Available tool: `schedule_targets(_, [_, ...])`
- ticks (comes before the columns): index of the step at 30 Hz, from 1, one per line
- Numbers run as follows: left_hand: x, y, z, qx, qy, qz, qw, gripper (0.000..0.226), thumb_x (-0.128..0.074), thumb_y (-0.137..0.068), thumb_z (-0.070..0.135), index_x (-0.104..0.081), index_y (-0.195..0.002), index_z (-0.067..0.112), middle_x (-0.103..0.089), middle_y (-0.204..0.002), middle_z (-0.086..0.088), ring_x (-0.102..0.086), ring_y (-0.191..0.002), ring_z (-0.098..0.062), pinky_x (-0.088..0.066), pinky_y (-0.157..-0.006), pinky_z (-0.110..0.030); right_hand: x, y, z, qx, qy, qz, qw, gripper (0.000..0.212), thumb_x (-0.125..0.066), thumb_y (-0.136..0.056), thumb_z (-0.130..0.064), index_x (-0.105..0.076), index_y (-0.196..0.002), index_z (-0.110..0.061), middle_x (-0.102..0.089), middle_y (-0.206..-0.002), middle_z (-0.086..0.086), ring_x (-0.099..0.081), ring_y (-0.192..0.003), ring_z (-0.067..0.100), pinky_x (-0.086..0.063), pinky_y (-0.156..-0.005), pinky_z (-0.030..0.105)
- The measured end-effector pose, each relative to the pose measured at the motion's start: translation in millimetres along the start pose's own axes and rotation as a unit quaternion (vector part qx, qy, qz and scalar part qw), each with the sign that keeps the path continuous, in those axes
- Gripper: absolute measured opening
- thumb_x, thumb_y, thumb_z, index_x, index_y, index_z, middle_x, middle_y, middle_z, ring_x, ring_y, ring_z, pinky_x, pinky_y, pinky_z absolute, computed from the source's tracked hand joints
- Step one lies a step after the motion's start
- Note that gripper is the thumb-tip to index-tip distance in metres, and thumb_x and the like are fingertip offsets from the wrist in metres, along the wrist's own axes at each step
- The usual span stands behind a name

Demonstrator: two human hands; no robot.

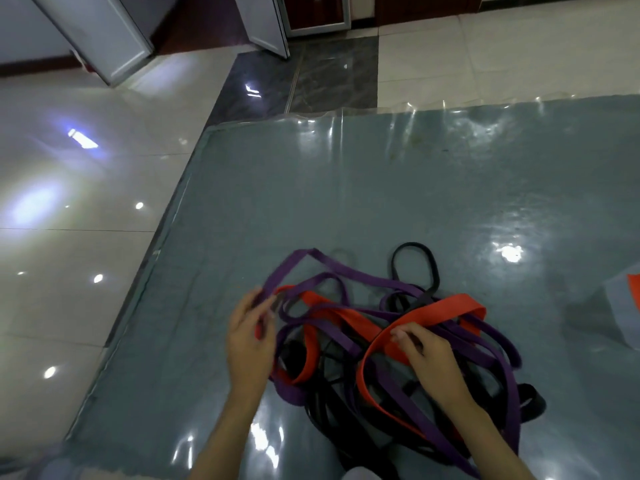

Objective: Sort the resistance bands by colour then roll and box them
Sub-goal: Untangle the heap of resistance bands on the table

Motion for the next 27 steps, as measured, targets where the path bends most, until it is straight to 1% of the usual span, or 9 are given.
schedule_targets(2, [-24, 26, 34, -0.071, 0.003, -0.062, 0.996, 0.030, -0.072, -0.094, 0.001, -0.079, -0.115, 0.021, -0.070, -0.130, 0.009, -0.064, -0.124, -0.006, -0.049, -0.110, -0.029, -17, -1, -11, -0.053, -0.109, -0.024, 0.992, 0.018, -0.061, -0.102, -0.050, -0.071, -0.111, -0.038, -0.079, -0.101, -0.009, -0.076, -0.094, 0.012, -0.059, -0.083, 0.024])
schedule_targets(4, [-54, 60, 65, -0.168, -0.020, -0.139, 0.976, 0.027, -0.075, -0.089, 0.004, -0.081, -0.109, 0.022, -0.074, -0.119, 0.013, -0.070, -0.111, -0.009, -0.056, -0.097, -0.039, -47, 1, -11, -0.156, -0.243, -0.070, 0.955, 0.044, -0.059, -0.095, -0.069, -0.063, -0.129, -0.041, -0.080, -0.110, -0.002, -0.077, -0.101, 0.020, -0.061, -0.085, 0.031])
schedule_targets(6, [-85, 98, 86, -0.248, -0.042, -0.217, 0.943, 0.027, -0.077, -0.088, 0.002, -0.080, -0.108, 0.021, -0.074, -0.121, 0.010, -0.071, -0.107, -0.015, -0.056, -0.090, -0.041, -75, 6, -15, -0.225, -0.350, -0.110, 0.903, 0.052, -0.061, -0.091, -0.065, -0.054, -0.137, -0.042, -0.079, -0.118, 0.005, -0.076, -0.108, 0.027, -0.061, -0.089, 0.040])
schedule_targets(8, [-103, 123, 90, -0.264, -0.029, -0.269, 0.926, 0.026, -0.074, -0.092, 0.003, -0.076, -0.113, 0.018, -0.068, -0.132, 0.005, -0.067, -0.114, -0.018, -0.056, -0.096, -0.037, -83, 9, -17, -0.248, -0.396, -0.106, 0.878, 0.057, -0.074, -0.087, -0.049, -0.053, -0.139, -0.037, -0.078, -0.120, 0.012, -0.076, -0.108, 0.030, -0.061, -0.084, 0.038])
schedule_targets(12, [-103, 128, 63, -0.157, 0.004, -0.301, 0.940, 0.033, -0.072, -0.097, 0.028, -0.063, -0.129, 0.025, -0.044, -0.152, 0.013, -0.053, -0.134, -0.003, -0.046, -0.110, -0.021, -74, 17, -7, -0.257, -0.429, -0.068, 0.863, 0.060, -0.080, -0.088, -0.005, -0.057, -0.141, -0.020, -0.078, -0.103, 0.012, -0.077, -0.085, 0.021, -0.060, -0.067, 0.028])
schedule_targets(16, [-83, 121, 15, -0.001, 0.056, -0.269, 0.962, 0.047, -0.074, -0.093, 0.052, -0.055, -0.135, 0.040, -0.042, -0.151, 0.018, -0.064, -0.118, -0.011, -0.055, -0.099, -0.024, -65, 26, -1, -0.282, -0.453, -0.079, 0.842, 0.052, -0.074, -0.089, 0.007, -0.064, -0.136, -0.015, -0.077, -0.100, 0.014, -0.073, -0.076, 0.018, -0.059, -0.065, 0.027])
schedule_targets(20, [-47, 104, -43, 0.075, 0.003, -0.127, 0.989, 0.017, -0.067, -0.103, 0.023, -0.067, -0.119, 0.017, -0.057, -0.130, 0.008, -0.062, -0.118, -0.018, -0.054, -0.102, -0.044, -38, 24, 8, -0.277, -0.487, -0.047, 0.827, 0.047, -0.059, -0.095, 0.009, -0.066, -0.134, -0.016, -0.075, -0.093, 0.008, -0.066, -0.069, 0.016, -0.055, -0.063, 0.029])
schedule_targets(23, [-26, 102, -98, 0.190, -0.105, -0.087, 0.972, 0.035, -0.076, -0.093, 0.005, -0.063, -0.125, 0.001, -0.054, -0.133, -0.019, -0.059, -0.120, -0.040, -0.049, -0.106, -0.050, -3, 19, 13, -0.251, -0.506, 0.011, 0.825, 0.035, -0.057, -0.099, -0.003, -0.072, -0.127, -0.019, -0.074, -0.090, 0.002, -0.067, -0.067, 0.011, -0.057, -0.059, 0.026])
schedule_targets(27, [-23, 102, -125, 0.260, -0.112, -0.105, 0.953, 0.058, -0.083, -0.086, 0.007, -0.055, -0.136, -0.004, -0.052, -0.136, -0.027, -0.054, -0.125, -0.043, -0.045, -0.110, -0.051, 55, 15, 22, -0.195, -0.519, 0.123, 0.823, 0.032, -0.070, -0.094, -0.006, -0.073, -0.124, -0.019, -0.077, -0.098, 0.000, -0.070, -0.078, 0.011, -0.057, -0.065, 0.021])
Point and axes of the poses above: each hand's wrist, its own y-axis away from the middle knuckle, its own x-axis out of the back of the hand, z = x × y, the point moved 10 cm from there along -y, towards the middle knuckle
